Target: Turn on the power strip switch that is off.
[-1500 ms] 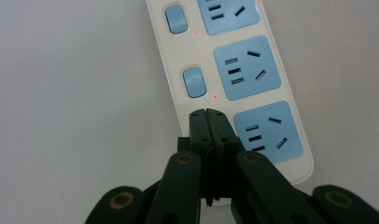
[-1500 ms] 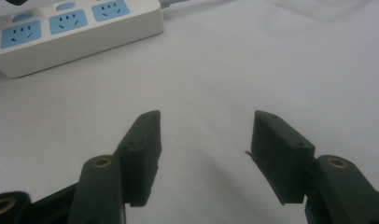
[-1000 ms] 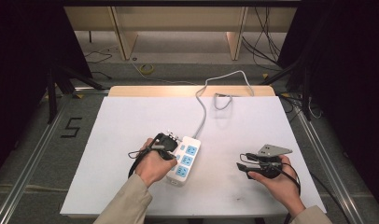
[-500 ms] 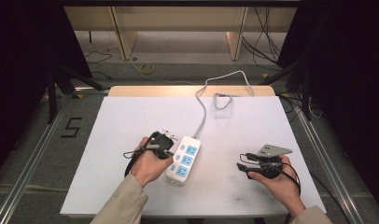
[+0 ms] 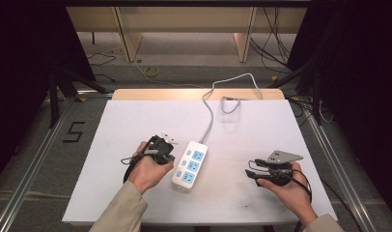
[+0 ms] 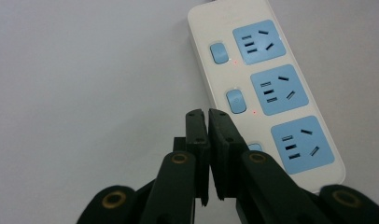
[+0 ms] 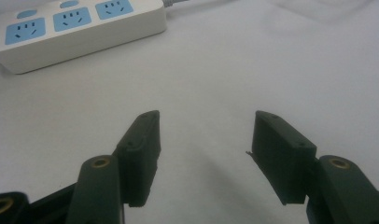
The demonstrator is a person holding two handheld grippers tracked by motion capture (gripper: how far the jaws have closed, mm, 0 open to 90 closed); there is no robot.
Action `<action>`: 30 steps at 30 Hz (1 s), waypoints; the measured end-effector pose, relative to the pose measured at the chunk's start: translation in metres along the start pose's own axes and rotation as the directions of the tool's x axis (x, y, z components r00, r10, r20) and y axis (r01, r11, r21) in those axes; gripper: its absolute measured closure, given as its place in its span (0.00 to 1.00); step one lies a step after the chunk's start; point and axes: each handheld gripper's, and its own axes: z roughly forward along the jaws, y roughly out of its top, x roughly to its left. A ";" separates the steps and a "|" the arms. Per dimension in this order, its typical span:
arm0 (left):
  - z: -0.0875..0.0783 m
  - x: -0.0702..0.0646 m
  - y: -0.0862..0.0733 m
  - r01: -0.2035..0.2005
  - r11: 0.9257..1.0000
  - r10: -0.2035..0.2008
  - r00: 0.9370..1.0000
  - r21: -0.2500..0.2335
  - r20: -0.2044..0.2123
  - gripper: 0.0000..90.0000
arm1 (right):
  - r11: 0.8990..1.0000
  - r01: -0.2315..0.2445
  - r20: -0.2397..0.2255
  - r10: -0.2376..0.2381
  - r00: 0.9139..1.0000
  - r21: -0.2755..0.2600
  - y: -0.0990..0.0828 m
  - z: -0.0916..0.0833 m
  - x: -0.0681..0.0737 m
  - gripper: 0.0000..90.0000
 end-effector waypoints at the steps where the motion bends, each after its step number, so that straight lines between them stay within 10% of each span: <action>1: 0.000 0.001 -0.001 0.002 1.000 -0.002 1.000 -0.012 -0.003 0.94 | 1.000 0.000 0.000 0.000 1.000 0.001 0.000 0.000 0.000 0.47; 30: -0.002 0.041 -0.033 0.090 0.983 -0.090 0.996 -0.163 0.008 0.45 | 1.000 0.013 -0.001 -0.013 1.000 0.001 -0.004 -0.003 0.000 0.46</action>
